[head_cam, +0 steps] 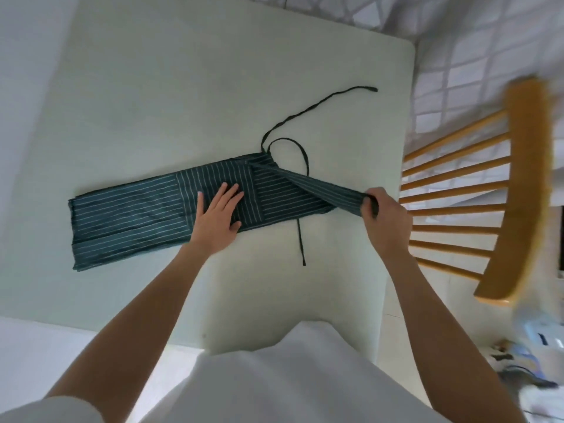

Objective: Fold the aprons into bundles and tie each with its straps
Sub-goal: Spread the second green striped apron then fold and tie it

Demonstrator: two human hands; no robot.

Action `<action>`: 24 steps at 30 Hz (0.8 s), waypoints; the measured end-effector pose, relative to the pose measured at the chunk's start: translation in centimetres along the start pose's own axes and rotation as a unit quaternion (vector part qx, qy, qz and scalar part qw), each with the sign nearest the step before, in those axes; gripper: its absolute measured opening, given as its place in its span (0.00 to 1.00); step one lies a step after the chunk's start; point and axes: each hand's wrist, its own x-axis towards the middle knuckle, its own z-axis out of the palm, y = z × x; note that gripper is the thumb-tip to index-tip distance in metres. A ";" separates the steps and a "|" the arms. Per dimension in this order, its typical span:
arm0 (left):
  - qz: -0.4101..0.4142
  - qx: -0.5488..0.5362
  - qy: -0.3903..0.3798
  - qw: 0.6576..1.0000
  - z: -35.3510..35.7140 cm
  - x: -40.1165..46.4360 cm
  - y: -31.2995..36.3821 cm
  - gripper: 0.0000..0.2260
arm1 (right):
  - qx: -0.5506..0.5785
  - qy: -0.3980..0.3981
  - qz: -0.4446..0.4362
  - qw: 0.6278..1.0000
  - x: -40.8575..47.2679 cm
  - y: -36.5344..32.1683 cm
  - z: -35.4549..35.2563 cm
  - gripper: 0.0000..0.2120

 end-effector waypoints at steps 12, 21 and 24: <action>0.025 -0.036 0.076 0.996 -0.5 -0.7 1.6 0.25 | 0.043 -0.072 0.160 0.983 7.0 3.7 4.5 0.29; -0.004 0.026 -0.025 0.999 1.4 2.2 3.3 0.41 | 0.072 -0.057 0.157 0.983 4.8 5.1 4.8 0.17; 0.002 0.019 -0.025 1.000 1.4 2.3 2.9 0.42 | 0.003 -0.060 0.129 0.990 5.1 5.1 4.0 0.16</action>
